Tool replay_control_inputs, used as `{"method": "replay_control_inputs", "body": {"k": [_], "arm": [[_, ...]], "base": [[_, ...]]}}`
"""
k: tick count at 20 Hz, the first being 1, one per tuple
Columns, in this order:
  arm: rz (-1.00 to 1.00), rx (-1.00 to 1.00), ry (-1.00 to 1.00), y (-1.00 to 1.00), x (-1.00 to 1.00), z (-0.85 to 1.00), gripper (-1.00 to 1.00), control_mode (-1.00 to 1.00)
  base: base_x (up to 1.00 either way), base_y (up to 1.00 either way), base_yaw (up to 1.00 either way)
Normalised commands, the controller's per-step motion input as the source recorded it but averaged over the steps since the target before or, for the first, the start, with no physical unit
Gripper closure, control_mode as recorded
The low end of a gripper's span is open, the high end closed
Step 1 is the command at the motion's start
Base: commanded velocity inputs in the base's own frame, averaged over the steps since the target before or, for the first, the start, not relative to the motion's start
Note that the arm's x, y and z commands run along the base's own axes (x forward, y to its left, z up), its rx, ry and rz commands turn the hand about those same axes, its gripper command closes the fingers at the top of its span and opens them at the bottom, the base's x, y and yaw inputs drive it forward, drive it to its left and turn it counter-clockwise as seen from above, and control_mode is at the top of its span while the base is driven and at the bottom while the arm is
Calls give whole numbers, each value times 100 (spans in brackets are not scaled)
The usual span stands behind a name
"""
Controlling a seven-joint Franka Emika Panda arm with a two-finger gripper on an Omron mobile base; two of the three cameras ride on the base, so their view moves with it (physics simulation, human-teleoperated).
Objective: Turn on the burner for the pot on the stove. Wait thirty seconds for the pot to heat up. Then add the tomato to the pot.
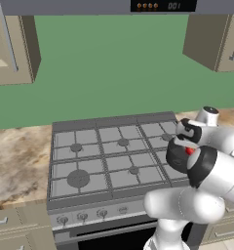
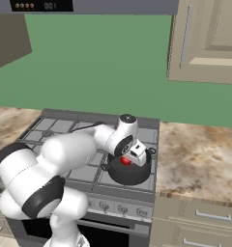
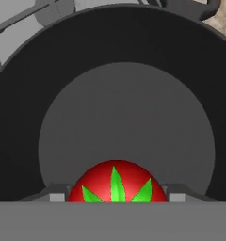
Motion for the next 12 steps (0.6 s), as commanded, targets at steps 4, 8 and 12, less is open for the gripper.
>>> {"method": "replay_control_inputs", "body": {"k": [4,8,12], "arm": [[0,0,0,0,10,0,-100,-100],[0,0,0,0,2,0,-100,-100],[0,0,-3,0,-5,15,-100,-100]], "base": [[0,0,0],[0,0,0],[0,0,0]]}}
